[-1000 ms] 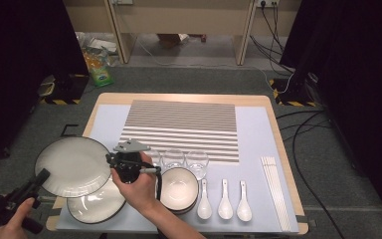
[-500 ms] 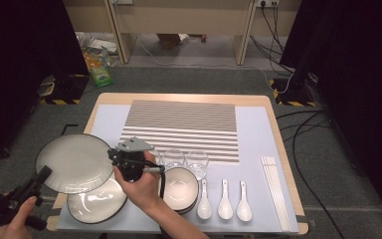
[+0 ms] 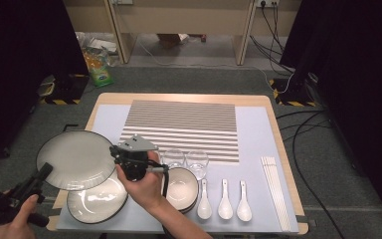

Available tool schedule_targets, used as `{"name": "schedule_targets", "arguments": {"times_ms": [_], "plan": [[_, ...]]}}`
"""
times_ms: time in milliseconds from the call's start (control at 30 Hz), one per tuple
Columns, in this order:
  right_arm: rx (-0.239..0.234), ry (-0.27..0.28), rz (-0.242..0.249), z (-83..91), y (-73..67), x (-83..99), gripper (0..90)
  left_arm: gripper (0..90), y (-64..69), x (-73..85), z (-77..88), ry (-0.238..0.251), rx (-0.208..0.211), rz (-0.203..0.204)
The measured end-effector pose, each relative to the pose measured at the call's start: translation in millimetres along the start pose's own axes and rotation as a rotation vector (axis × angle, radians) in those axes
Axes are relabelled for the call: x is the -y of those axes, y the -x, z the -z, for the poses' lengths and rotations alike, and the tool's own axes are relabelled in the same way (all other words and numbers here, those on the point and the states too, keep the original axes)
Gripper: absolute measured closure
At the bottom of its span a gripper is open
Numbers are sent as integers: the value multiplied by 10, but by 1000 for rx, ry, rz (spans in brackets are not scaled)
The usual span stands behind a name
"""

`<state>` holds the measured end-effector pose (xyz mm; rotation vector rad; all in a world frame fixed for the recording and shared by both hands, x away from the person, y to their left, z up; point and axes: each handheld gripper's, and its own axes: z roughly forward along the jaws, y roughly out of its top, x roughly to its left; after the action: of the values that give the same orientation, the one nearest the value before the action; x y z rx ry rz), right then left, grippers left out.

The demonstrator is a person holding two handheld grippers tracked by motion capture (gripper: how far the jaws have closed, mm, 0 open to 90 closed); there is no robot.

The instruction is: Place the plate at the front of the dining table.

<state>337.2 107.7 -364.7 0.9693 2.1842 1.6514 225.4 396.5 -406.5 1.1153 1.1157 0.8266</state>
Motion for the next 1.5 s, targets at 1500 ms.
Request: {"name": "schedule_targets", "arguments": {"times_ms": [1500], "plan": [[47,65,7,286,197,-114,870,841,226,-125,-289,20,73,-65]]}}
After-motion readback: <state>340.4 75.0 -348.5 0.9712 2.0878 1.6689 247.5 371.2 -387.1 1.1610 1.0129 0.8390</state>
